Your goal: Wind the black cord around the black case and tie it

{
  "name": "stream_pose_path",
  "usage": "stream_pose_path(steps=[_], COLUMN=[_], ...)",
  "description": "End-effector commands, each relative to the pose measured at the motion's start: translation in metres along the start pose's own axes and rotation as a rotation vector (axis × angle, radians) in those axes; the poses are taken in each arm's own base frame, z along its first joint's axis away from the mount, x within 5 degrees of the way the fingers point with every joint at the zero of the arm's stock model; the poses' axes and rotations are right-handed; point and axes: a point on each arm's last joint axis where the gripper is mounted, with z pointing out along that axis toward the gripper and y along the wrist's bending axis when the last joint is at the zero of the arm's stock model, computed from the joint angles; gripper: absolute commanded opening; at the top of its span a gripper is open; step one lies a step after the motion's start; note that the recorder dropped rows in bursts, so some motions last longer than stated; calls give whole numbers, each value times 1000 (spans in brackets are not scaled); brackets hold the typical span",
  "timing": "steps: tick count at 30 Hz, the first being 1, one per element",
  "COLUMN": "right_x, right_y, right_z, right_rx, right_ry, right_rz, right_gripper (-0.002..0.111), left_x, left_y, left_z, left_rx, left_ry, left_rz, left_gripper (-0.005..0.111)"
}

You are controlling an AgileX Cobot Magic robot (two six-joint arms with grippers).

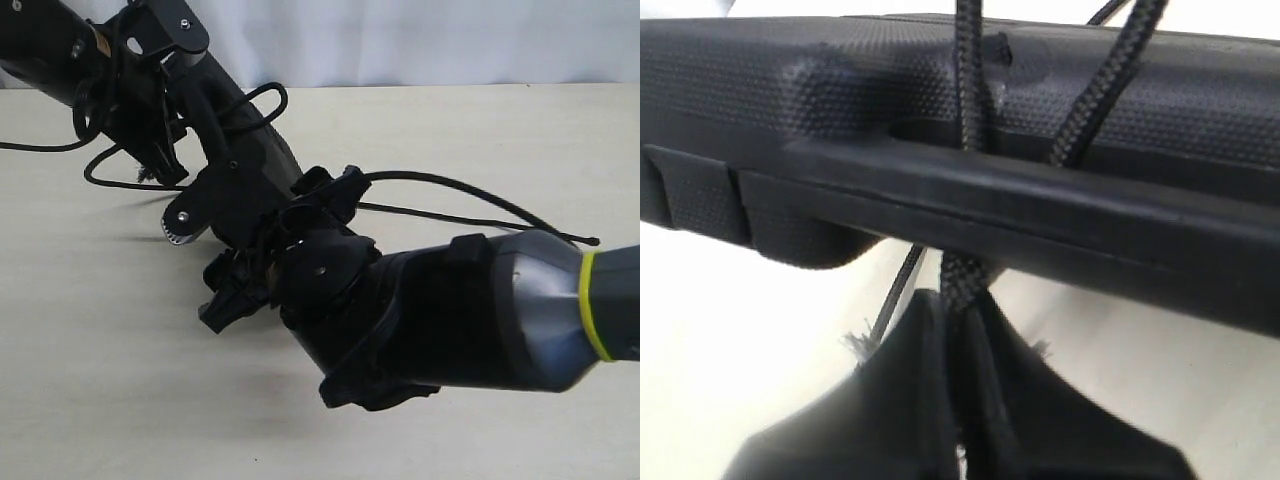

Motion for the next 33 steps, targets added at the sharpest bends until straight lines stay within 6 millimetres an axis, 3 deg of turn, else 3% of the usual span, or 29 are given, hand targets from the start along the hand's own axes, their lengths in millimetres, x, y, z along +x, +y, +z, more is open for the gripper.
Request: stream_pose_path(steps=[1, 11, 17, 21, 28, 33], right_x=[-9, -26, -27, -35, -47, -39], right_y=[-9, -24, -26, -36, -88, -137], right_z=[-10, -40, -42, -58, -78, -58], right_rx=[24, -66, -63, -67, -156, -203], right_ry=[-29, -69, -76, -118, -187, -160], right_rz=[19, 97, 75, 100, 242, 442], right_gripper=[80, 80, 80, 80, 78, 75], left_x=[-1, 0, 0, 0, 1, 1], left_y=[-1, -2, -2, -2, -2, -3], left_z=[3, 10, 10, 10, 10, 10], left_rx=[1, 7, 7, 9, 13, 16], left_ry=[-13, -4, -4, -2, 3, 8], left_rz=[-20, -20, -20, -20, -20, -20], left_gripper=[0, 0, 0, 0, 0, 0])
